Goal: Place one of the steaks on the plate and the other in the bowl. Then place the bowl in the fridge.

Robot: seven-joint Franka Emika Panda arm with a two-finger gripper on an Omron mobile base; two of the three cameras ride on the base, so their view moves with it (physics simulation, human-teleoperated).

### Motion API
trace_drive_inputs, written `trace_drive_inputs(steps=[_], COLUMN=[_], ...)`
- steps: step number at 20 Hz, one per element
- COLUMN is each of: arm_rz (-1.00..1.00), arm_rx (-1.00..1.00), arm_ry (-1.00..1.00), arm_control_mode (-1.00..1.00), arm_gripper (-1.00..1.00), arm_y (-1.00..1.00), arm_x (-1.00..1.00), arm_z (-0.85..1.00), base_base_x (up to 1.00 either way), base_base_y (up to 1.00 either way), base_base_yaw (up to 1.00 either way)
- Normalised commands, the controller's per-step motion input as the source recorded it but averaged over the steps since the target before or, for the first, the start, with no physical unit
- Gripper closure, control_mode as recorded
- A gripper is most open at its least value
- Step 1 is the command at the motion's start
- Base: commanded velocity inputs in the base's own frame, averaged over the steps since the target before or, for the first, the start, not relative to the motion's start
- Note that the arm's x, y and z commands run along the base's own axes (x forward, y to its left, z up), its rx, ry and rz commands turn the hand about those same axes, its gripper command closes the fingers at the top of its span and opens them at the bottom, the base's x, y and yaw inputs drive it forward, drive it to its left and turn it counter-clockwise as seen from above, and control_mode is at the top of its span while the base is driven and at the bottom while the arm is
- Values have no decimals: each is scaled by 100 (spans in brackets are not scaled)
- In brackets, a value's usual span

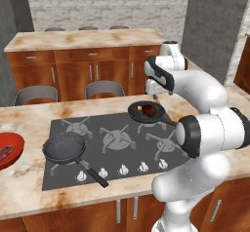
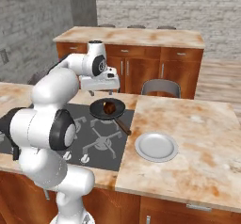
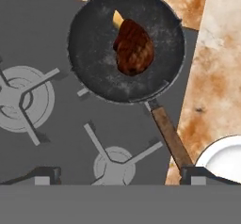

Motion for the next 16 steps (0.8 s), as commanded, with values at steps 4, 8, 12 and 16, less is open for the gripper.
trace_drive_inputs(steps=[4,8,12,16], arm_rz=[2,1,4,3], arm_rx=[0,0,0,-1], arm_ry=[-7,-11,-7,1], arm_control_mode=[-100,-100,-100,-100], arm_gripper=[-100,-100,-100,-100], arm_y=[20,1,0,0], arm_x=[99,62,38,26], arm_z=[-35,-43,-53,-36], base_base_x=[0,0,0,0], base_base_y=[0,0,0,0], base_base_yaw=[0,0,0,0])
